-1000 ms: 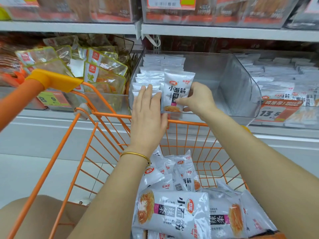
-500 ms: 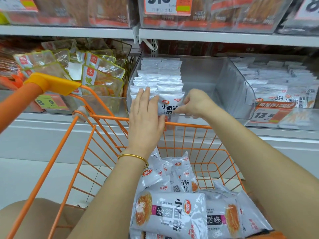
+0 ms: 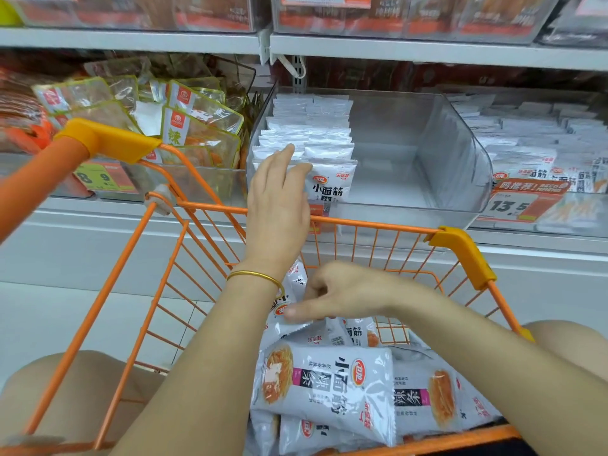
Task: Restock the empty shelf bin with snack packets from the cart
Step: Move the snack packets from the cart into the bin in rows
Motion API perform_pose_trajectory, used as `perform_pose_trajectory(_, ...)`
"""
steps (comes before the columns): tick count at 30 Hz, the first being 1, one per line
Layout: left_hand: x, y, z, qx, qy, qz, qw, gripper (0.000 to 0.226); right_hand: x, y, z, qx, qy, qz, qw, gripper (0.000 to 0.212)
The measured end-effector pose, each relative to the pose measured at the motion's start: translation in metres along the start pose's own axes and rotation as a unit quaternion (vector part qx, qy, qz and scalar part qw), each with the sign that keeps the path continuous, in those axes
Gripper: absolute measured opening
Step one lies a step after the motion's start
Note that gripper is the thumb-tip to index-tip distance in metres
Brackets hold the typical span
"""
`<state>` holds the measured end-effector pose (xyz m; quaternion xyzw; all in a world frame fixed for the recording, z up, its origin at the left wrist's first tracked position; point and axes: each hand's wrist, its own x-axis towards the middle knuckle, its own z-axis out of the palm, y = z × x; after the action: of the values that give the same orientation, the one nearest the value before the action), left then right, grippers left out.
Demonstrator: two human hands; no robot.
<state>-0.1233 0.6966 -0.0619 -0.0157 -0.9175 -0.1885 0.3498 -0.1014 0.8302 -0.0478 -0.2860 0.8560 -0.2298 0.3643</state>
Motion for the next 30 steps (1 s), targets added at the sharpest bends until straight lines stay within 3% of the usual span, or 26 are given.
perform_pose_trajectory(4, -0.001, 0.002, -0.002, 0.003, 0.016, -0.001, 1.0, 0.038, 0.004, 0.004, 0.007, 0.046, 0.012, 0.003, 0.999, 0.037)
perform_pose_trajectory(9, 0.002, 0.009, -0.008, -0.014, 0.034, 0.002, 0.999, 0.02, -0.01, 0.016, -0.032, 0.202, 0.07, 0.014, 0.977, 0.018)
perform_pose_trajectory(15, 0.005, 0.018, -0.003, -0.111, -0.116, 0.091, 0.983, 0.032, -0.03, 0.032, -0.074, 0.221, 0.234, -0.049, 0.945, 0.024)
perform_pose_trajectory(18, 0.002, 0.026, -0.002, -0.188, -0.192, 0.03, 0.963, 0.04, -0.034, 0.031, -0.086, 0.202, 0.316, -0.1, 0.921, 0.025)
perform_pose_trajectory(22, 0.004, 0.032, -0.007, -0.339, -0.227, -0.112, 0.906, 0.019, -0.024, 0.03, -0.087, 0.275, 0.388, -0.108, 0.873, 0.015)
perform_pose_trajectory(24, 0.007, 0.033, -0.01, -0.388, -0.182, -0.19, 0.883, 0.014, -0.02, 0.033, -0.086, 0.34, 0.373, -0.092, 0.859, 0.009)
perform_pose_trajectory(27, 0.011, 0.034, -0.013, -0.424, -0.126, -0.239, 0.864, 0.016, -0.015, 0.033, -0.077, 0.324, 0.281, -0.057, 0.902, 0.022)
perform_pose_trajectory(30, 0.012, 0.029, -0.009, -0.401, -0.099, -0.232, 0.881, 0.018, -0.009, 0.028, -0.075, 0.327, 0.282, -0.083, 0.898, 0.015)
